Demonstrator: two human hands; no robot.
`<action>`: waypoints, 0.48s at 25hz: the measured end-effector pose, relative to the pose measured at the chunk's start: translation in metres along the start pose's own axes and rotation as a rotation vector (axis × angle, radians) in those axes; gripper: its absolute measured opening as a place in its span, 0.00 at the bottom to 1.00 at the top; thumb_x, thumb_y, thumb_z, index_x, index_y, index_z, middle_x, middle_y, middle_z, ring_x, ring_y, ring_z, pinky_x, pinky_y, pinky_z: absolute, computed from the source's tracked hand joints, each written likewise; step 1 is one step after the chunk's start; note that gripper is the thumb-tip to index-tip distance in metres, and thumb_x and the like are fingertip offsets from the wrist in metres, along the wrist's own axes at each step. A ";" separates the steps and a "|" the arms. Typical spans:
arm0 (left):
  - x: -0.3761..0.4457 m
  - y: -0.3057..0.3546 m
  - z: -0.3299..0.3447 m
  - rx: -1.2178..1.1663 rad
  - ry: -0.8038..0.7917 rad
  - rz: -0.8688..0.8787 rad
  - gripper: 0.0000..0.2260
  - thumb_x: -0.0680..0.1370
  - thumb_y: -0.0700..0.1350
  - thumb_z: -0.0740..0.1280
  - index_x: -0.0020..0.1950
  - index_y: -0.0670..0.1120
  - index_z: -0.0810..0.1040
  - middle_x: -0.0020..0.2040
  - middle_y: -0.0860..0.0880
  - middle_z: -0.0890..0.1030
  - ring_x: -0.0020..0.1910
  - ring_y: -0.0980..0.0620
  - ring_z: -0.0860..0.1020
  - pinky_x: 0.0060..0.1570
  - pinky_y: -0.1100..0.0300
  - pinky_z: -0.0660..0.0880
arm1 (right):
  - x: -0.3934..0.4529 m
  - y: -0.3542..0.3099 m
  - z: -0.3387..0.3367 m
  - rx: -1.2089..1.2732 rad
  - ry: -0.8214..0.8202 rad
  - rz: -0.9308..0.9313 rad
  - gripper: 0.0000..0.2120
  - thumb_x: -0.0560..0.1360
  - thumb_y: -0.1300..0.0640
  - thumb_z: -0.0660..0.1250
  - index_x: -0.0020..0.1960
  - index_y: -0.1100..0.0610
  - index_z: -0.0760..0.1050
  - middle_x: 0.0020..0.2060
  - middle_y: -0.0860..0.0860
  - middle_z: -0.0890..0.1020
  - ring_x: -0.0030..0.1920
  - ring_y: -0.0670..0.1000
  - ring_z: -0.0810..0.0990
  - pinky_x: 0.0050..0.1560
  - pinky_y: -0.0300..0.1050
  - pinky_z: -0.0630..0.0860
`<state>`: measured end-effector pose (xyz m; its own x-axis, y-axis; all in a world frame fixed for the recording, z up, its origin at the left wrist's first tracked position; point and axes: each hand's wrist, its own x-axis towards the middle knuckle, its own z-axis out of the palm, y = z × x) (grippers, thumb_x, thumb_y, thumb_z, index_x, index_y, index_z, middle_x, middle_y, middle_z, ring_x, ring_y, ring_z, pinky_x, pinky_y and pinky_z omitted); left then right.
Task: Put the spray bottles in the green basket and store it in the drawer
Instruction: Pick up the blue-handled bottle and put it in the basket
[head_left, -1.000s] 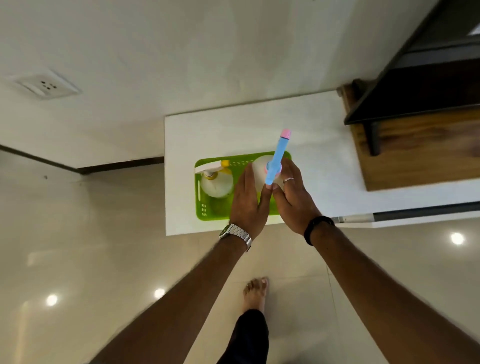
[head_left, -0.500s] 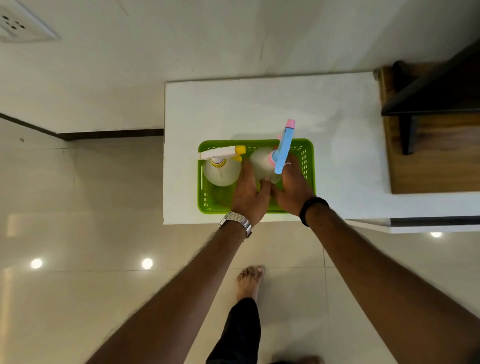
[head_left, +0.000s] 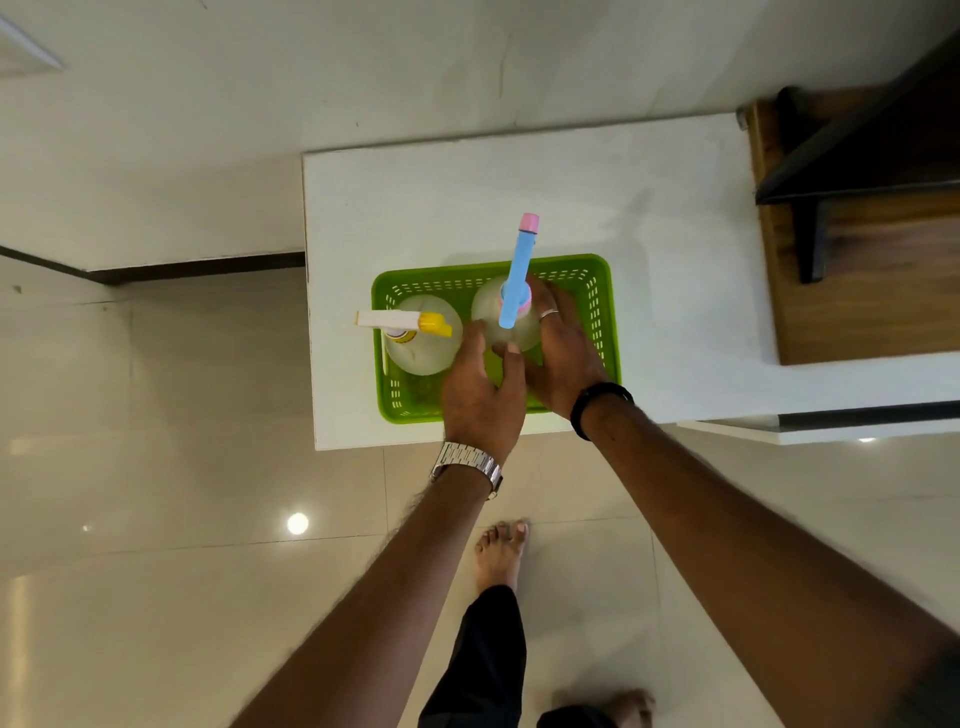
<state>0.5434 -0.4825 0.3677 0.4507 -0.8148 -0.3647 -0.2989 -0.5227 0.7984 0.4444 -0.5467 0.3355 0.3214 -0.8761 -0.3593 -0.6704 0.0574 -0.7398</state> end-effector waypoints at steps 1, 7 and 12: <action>-0.001 -0.003 -0.002 0.006 0.019 0.010 0.17 0.80 0.49 0.63 0.68 0.48 0.74 0.56 0.49 0.83 0.56 0.48 0.81 0.58 0.51 0.79 | 0.000 0.000 0.000 -0.018 -0.005 -0.012 0.42 0.73 0.56 0.73 0.81 0.49 0.56 0.77 0.49 0.61 0.73 0.54 0.70 0.68 0.54 0.74; 0.003 -0.026 -0.022 0.320 0.081 0.232 0.09 0.80 0.47 0.65 0.50 0.45 0.82 0.45 0.47 0.86 0.46 0.46 0.84 0.45 0.52 0.79 | -0.002 -0.003 -0.002 -0.034 0.007 -0.011 0.41 0.75 0.48 0.73 0.82 0.50 0.55 0.76 0.54 0.63 0.71 0.58 0.73 0.66 0.54 0.75; 0.018 -0.030 -0.033 0.400 0.022 0.271 0.09 0.79 0.46 0.64 0.50 0.43 0.81 0.45 0.46 0.85 0.46 0.45 0.83 0.46 0.49 0.78 | -0.002 -0.007 0.003 -0.032 0.021 0.007 0.41 0.76 0.49 0.72 0.82 0.50 0.54 0.77 0.54 0.63 0.70 0.60 0.73 0.64 0.55 0.76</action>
<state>0.5882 -0.4727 0.3530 0.3286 -0.9316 -0.1553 -0.7062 -0.3515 0.6145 0.4503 -0.5438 0.3393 0.3026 -0.8857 -0.3520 -0.6935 0.0487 -0.7188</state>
